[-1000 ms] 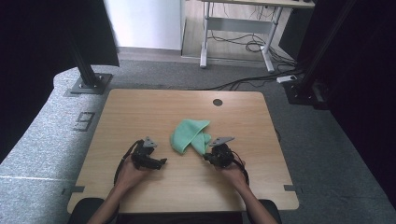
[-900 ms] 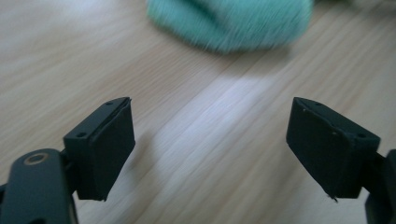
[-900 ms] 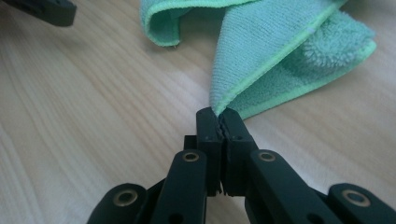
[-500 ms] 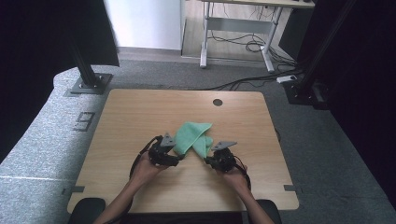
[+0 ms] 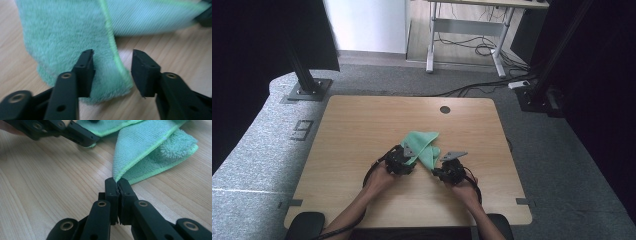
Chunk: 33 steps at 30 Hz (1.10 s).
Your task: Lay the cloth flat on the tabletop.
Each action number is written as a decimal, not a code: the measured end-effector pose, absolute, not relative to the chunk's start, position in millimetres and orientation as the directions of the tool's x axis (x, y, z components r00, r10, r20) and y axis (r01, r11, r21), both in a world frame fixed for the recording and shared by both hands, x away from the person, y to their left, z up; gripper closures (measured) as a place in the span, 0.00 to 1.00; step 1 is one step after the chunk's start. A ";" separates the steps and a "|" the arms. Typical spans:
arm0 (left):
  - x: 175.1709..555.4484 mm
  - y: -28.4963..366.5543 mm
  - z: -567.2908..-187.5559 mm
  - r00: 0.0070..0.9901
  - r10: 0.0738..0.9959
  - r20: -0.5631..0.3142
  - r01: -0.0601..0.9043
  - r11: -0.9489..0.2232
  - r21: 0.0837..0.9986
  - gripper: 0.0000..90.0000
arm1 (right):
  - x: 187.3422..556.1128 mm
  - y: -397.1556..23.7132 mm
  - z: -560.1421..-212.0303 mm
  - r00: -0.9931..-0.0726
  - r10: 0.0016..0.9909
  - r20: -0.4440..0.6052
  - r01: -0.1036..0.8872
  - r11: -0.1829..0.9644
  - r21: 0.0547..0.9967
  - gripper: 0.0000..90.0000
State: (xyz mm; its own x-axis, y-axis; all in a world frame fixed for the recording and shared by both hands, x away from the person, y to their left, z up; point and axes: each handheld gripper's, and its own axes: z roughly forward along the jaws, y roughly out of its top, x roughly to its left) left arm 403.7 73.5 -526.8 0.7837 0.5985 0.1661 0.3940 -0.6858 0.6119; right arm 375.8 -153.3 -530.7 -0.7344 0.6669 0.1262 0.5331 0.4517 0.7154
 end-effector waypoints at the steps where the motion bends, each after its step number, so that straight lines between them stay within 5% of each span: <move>1: 403.4 75.6 -529.6 0.790 0.592 0.161 0.390 -0.687 0.613 0.74 | 376.2 -154.4 -530.4 -0.734 0.667 0.127 0.533 0.450 0.716 0.96; 6: 399.8 79.9 -523.1 0.789 0.594 0.156 0.374 -0.666 0.645 0.97 | 377.5 -157.1 -525.2 -0.735 0.667 0.119 0.523 0.448 0.725 0.96; 26: 403.6 149.8 -434.0 0.694 0.714 0.087 0.362 -0.452 0.816 0.99 | 391.0 -204.7 -448.5 -0.642 0.766 0.009 0.474 0.388 0.791 0.96; 33: 418.3 176.2 -472.6 0.636 0.771 0.031 0.499 -0.441 0.746 0.98 | 416.2 -218.8 -469.8 -0.582 0.812 0.049 0.562 0.358 0.746 0.96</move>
